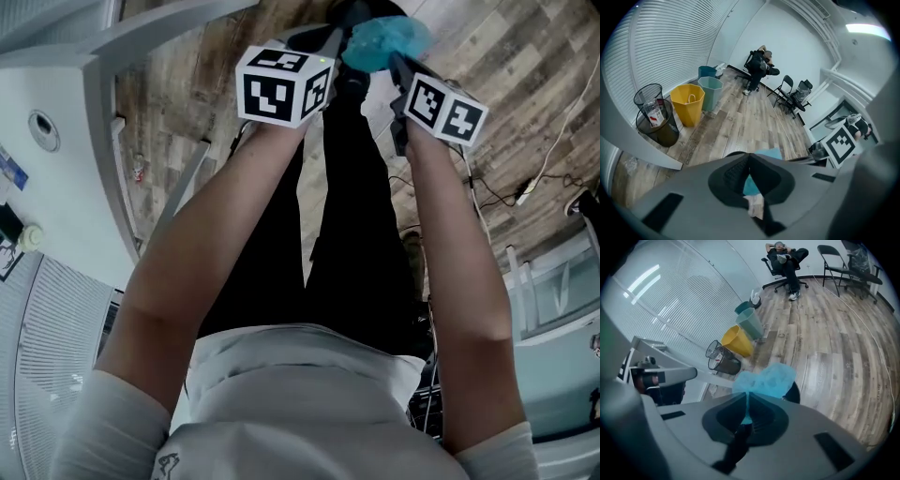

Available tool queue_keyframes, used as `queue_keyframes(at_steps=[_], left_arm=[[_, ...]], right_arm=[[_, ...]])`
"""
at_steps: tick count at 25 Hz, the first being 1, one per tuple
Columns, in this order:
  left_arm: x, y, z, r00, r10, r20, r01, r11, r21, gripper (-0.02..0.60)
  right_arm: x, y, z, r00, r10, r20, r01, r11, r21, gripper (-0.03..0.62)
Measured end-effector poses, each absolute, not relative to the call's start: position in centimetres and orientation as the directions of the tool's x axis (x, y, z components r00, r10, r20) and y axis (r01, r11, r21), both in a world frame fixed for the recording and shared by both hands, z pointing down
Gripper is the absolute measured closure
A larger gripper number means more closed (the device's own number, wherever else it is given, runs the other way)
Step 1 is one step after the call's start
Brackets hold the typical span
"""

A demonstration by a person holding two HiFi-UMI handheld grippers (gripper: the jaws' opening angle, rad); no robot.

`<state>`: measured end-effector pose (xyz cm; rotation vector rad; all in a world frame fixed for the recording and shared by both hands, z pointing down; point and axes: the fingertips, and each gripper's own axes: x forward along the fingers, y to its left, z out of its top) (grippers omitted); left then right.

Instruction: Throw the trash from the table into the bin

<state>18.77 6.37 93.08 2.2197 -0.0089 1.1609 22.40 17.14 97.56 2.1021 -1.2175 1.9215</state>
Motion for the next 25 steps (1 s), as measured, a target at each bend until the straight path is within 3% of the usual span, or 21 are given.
queue_keyframes(at_steps=[8, 18, 20, 25], left_arm=[[17.0, 6.0, 98.0, 0.601, 0.252, 0.759, -0.334, -0.783, 0.524, 0.575], [14.2, 6.7, 98.6, 0.578, 0.285, 0.765, -0.336, -0.771, 0.541, 0.575], [14.2, 6.6, 98.3, 0.579, 0.286, 0.764, -0.332, -0.773, 0.541, 0.575], [14.6, 6.4, 96.9, 0.594, 0.282, 0.754, -0.321, -0.776, 0.543, 0.575]], right_arm=[[20.4, 16.7, 104.4, -0.114, -0.449, 0.886, -0.569, -0.702, -0.428, 0.585], [20.4, 16.6, 105.5, -0.099, -0.418, 0.903, -0.57, -0.72, -0.396, 0.583], [20.6, 16.5, 105.2, -0.093, -0.416, 0.905, -0.571, -0.722, -0.391, 0.54], [20.9, 16.4, 104.3, -0.078, -0.41, 0.909, -0.567, -0.732, -0.378, 0.511]])
